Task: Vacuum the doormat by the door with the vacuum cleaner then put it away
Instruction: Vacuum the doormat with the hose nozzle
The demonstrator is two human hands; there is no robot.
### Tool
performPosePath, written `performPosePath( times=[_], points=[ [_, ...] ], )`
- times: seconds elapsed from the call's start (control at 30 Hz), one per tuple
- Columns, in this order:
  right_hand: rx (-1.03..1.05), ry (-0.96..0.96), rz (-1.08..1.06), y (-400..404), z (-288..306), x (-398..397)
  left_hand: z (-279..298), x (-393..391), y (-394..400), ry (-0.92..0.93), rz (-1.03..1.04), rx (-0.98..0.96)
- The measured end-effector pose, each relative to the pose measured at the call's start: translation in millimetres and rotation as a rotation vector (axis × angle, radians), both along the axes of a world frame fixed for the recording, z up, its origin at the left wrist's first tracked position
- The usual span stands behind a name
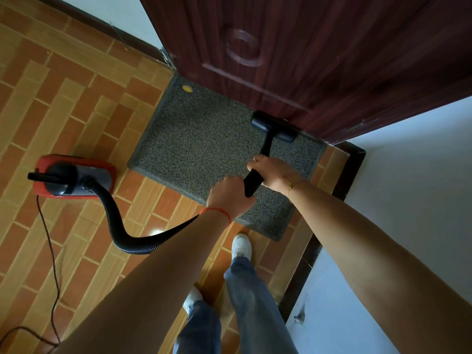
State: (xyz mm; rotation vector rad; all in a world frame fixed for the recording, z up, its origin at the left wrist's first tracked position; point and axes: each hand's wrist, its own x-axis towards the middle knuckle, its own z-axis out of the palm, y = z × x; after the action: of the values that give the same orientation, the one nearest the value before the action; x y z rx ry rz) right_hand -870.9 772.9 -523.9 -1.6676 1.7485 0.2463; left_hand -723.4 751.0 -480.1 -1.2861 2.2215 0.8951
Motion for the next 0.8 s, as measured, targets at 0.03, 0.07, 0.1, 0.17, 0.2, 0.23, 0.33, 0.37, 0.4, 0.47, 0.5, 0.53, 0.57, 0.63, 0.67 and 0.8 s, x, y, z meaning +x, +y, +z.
performPosePath(
  times=[0.03,0.07,0.1,0.17,0.2,0.23,0.33,0.37,0.4,0.47,0.5,0.53,0.57,0.63,0.67,0.8],
  points=[
    [0.0,0.004,0.003,0.4,0.4,2.6,0.7,2.8,0.3,0.004,-0.002,0.003],
    [-0.002,0.007,0.005,0.9,0.8,6.1,1.6,6.1,0.1,0.005,-0.005,0.003],
    [-0.002,0.007,0.008,1.4,2.0,10.8,2.6,10.8,-0.2,0.002,-0.011,0.001],
    [-0.008,0.004,0.02,1.7,5.3,22.4,5.2,22.0,-0.2,-0.009,-0.019,-0.003],
    [-0.009,0.003,0.026,2.0,7.1,29.3,6.8,29.2,0.0,-0.013,-0.018,-0.007],
    [-0.007,0.002,0.034,2.3,9.7,37.5,8.9,37.0,0.6,-0.019,-0.015,-0.009],
    [0.006,-0.014,0.067,3.9,13.9,65.1,14.4,65.2,5.8,-0.029,0.008,0.012],
    [0.015,-0.025,0.073,5.2,15.3,75.8,15.5,76.0,8.5,-0.027,0.024,0.023],
    [0.019,-0.034,0.078,6.7,16.1,86.6,16.7,87.2,11.1,-0.029,0.039,0.027],
    [0.014,-0.039,0.098,10.6,18.9,111.1,19.6,111.5,16.9,-0.048,0.053,0.024],
    [0.009,-0.038,0.111,13.1,20.0,124.3,21.4,124.3,19.9,-0.061,0.056,0.024],
    [0.005,-0.038,0.122,15.6,20.2,138.0,23.1,137.7,22.9,-0.071,0.052,0.027],
    [0.005,-0.043,0.133,18.5,20.5,151.9,24.7,151.2,26.2,-0.081,0.042,0.03],
    [0.005,-0.059,0.145,25.1,21.2,180.4,27.1,179.9,33.3,-0.098,0.018,0.033],
    [0.005,-0.068,0.14,29.3,21.5,194.5,28.0,194.4,37.1,-0.106,0.009,0.033],
    [0.009,-0.06,0.14,49.7,21.4,251.2,31.4,250.6,55.2,-0.125,0.004,0.033]
  ],
)
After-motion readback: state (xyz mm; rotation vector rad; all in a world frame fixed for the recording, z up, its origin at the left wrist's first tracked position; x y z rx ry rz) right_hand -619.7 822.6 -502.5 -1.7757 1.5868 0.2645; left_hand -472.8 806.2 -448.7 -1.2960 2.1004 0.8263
